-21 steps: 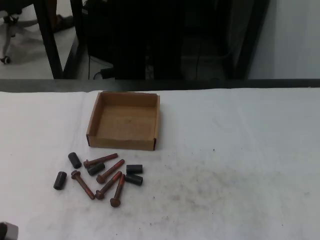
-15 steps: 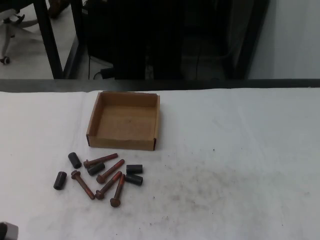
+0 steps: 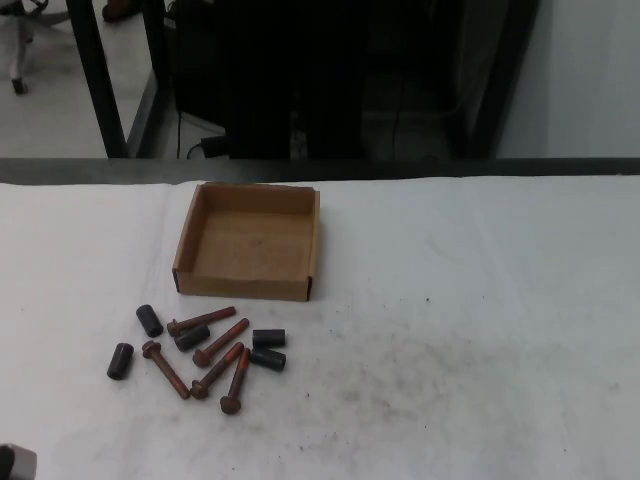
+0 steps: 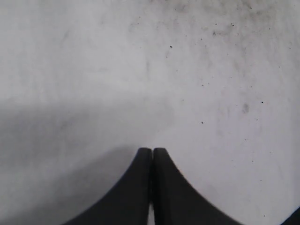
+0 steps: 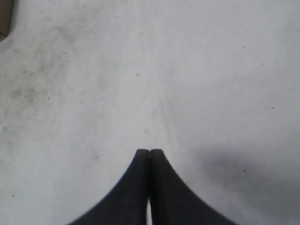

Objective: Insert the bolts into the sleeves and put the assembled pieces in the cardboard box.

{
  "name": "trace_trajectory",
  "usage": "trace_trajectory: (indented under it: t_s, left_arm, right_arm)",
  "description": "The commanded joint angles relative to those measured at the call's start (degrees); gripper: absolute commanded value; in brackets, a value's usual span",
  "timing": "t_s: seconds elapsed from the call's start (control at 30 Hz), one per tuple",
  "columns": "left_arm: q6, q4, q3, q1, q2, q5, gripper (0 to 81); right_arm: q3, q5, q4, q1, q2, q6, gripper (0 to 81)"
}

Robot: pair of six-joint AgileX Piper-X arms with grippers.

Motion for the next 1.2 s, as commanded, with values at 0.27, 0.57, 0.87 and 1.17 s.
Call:
trace_trajectory:
  t_s: [0.27, 0.57, 0.87, 1.17]
  left_arm:
    - [-11.0, -20.1, -0.5, -0.1, -0.2, 9.6, 8.5]
    - [-13.9, -22.1, -3.0, -0.1, 0.5, 1.4, 24.3]
    - [-9.4, -16.9, -8.6, -0.1, 5.5, -1.7, 24.3]
    - [-4.2, -9.5, -16.6, -0.1, 13.5, -6.4, 24.3]
  right_arm:
    - [-1.3, -6.5, -11.7, -0.2, -0.2, 7.5, 0.3]
    - [-5.3, -6.5, -13.8, -0.2, 2.1, 7.1, 0.3]
    - [-12.7, -7.8, -13.8, -0.2, 14.8, -0.8, 15.1]
    - [-22.7, -9.4, -13.8, -0.2, 29.9, -10.4, 16.0]
